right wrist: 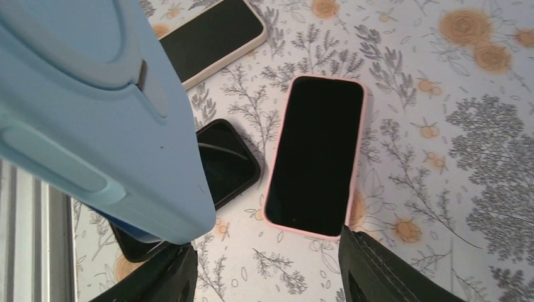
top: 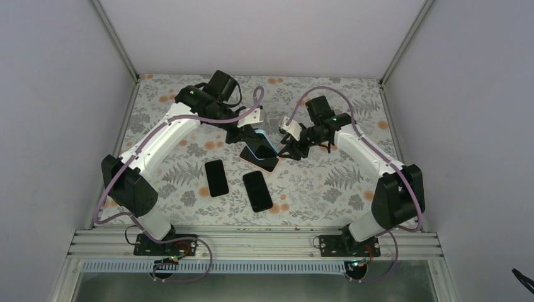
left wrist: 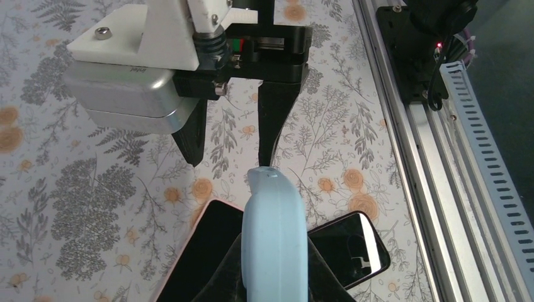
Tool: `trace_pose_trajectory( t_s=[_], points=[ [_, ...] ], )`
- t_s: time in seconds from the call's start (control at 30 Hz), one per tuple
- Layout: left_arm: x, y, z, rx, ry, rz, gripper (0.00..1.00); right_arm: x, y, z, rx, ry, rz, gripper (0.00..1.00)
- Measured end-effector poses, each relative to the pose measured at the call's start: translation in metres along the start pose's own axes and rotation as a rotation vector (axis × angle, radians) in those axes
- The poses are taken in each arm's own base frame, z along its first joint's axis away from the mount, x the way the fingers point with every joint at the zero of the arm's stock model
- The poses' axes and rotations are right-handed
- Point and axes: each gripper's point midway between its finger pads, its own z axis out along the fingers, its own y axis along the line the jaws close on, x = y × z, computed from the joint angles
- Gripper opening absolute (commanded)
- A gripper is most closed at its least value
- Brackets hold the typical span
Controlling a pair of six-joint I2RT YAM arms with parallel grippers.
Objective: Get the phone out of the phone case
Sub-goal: Remove the phone case from the phone.
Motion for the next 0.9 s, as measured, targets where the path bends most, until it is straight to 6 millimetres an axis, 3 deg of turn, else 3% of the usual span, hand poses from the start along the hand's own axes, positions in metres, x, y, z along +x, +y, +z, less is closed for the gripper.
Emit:
trace_pose_trajectory(
  t_s=[0.3,0.67,0.9],
  points=[
    [-0.004,0.012,-0.005,-0.036,-0.010,0.033,0.02,-0.014,-0.023,-0.003,0.072,0.014,0.026,0.65],
    [-0.009,0.012,-0.009,-0.027,-0.015,0.033,0.02,-0.026,-0.015,-0.005,0.044,0.014,0.041,0.63],
    [-0.012,0.012,-0.014,-0.029,-0.023,0.052,0.02,-0.035,-0.022,-0.007,0.077,-0.012,0.059,0.71]
  ],
)
